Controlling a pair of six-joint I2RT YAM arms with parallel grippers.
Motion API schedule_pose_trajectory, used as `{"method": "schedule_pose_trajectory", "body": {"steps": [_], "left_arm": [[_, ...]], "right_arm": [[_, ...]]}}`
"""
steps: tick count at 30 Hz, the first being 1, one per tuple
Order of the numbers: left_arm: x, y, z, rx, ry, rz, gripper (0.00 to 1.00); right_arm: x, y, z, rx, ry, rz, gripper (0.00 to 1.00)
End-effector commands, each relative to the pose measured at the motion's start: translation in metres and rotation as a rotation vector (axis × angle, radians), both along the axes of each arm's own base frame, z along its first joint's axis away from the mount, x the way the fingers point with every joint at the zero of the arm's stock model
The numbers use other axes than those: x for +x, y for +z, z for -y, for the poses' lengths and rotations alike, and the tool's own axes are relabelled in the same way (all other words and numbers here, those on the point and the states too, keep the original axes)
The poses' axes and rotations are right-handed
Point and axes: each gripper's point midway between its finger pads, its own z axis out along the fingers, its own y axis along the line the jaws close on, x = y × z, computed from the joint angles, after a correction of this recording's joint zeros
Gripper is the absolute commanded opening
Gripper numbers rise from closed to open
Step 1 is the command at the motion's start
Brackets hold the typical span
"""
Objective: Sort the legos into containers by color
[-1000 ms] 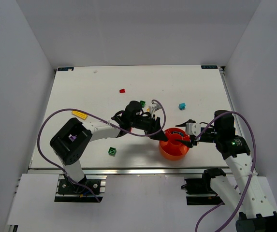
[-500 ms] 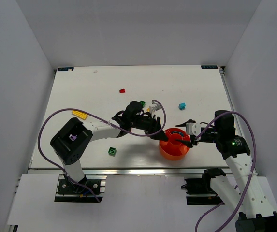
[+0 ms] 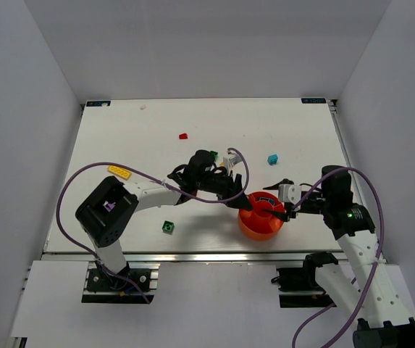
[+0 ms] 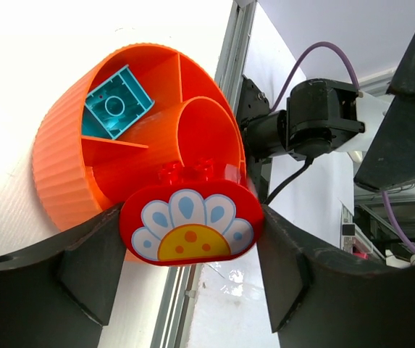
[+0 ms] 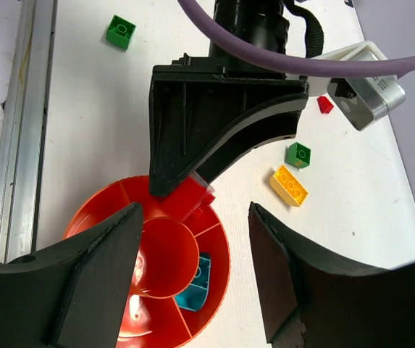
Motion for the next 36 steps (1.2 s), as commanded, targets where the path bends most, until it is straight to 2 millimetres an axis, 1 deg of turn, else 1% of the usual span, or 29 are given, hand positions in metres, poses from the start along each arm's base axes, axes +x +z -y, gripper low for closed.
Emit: {"method": "schedule_pose_trajectory", "body": {"steps": [1, 11, 19, 21, 22, 24, 25, 26, 28, 29, 30, 32, 33, 36], "left_arm": [[0.006, 0.007, 0.006, -0.006, 0.007, 0.027, 0.8], [0.007, 0.007, 0.006, -0.006, 0.01, 0.029, 0.85], [0.01, 0.008, 0.007, -0.005, 0.019, 0.041, 0.86], [0.012, 0.009, 0.007, 0.0, 0.025, 0.049, 0.91], [0.013, 0.014, 0.007, -0.006, 0.028, 0.062, 0.92], [0.023, 0.02, 0.006, -0.008, 0.064, 0.086, 0.95], [0.025, 0.022, 0.007, -0.008, 0.073, 0.095, 0.98], [0.036, 0.03, 0.005, -0.01, 0.113, 0.121, 0.98], [0.045, 0.035, 0.004, 0.008, 0.159, 0.151, 0.98], [0.054, 0.042, 0.003, 0.012, 0.202, 0.184, 0.98], [0.057, 0.043, 0.002, 0.02, 0.221, 0.192, 0.98], [0.065, 0.053, -0.002, 0.014, 0.269, 0.225, 0.98], [0.07, 0.054, -0.005, 0.022, 0.305, 0.239, 0.98], [0.076, 0.065, -0.009, 0.022, 0.356, 0.266, 0.98]], "right_arm": [[-0.002, 0.004, -0.002, 0.02, 0.014, 0.01, 0.66], [-0.003, 0.002, -0.001, 0.019, 0.012, 0.005, 0.66], [-0.003, 0.002, -0.002, 0.02, 0.013, 0.006, 0.66], [-0.004, 0.002, -0.002, 0.022, 0.016, 0.005, 0.66], [-0.003, 0.002, -0.002, 0.021, 0.014, 0.005, 0.66], [-0.005, 0.001, -0.002, 0.021, 0.019, 0.002, 0.66], [-0.004, 0.001, -0.002, 0.021, 0.017, 0.002, 0.66], [-0.004, 0.002, -0.002, 0.022, 0.016, 0.005, 0.66], [-0.004, 0.001, -0.001, 0.022, 0.014, 0.0, 0.66], [-0.004, 0.001, -0.002, 0.022, 0.015, 0.002, 0.66], [-0.005, 0.001, -0.002, 0.022, 0.017, 0.0, 0.66], [-0.005, 0.001, -0.002, 0.021, 0.016, 0.002, 0.66], [-0.005, 0.001, -0.001, 0.021, 0.012, 0.002, 0.66], [-0.005, 0.002, -0.001, 0.021, 0.012, 0.004, 0.66]]}}
